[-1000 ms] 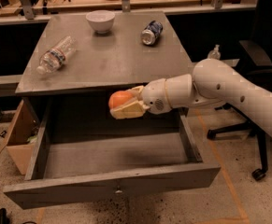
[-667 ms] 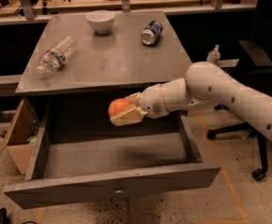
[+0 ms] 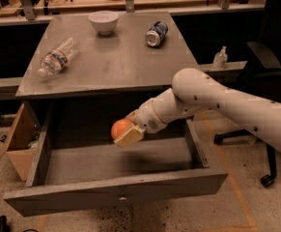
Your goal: Place orange into top drawer
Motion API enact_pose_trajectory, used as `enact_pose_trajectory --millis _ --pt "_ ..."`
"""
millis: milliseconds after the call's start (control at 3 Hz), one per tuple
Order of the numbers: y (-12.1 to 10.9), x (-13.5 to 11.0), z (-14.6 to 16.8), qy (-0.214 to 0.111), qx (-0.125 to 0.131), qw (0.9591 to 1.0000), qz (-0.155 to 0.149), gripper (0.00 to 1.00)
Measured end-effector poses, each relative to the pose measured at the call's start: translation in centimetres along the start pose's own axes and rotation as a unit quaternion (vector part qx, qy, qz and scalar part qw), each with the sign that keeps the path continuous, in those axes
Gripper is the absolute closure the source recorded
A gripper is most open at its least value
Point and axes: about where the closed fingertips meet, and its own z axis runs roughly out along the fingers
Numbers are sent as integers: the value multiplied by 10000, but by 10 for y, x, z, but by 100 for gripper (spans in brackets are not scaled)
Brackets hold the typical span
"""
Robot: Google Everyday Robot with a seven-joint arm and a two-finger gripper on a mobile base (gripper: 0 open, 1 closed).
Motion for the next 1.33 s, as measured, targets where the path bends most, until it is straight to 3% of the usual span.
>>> enact_pose_trajectory --millis 667,1000,1333 --pt "16 43 26 1019 458 9937 -77 35" --pt "18 61 34 1181 446 9920 69 13" --pt "14 71 34 1229 495 9910 166 0"
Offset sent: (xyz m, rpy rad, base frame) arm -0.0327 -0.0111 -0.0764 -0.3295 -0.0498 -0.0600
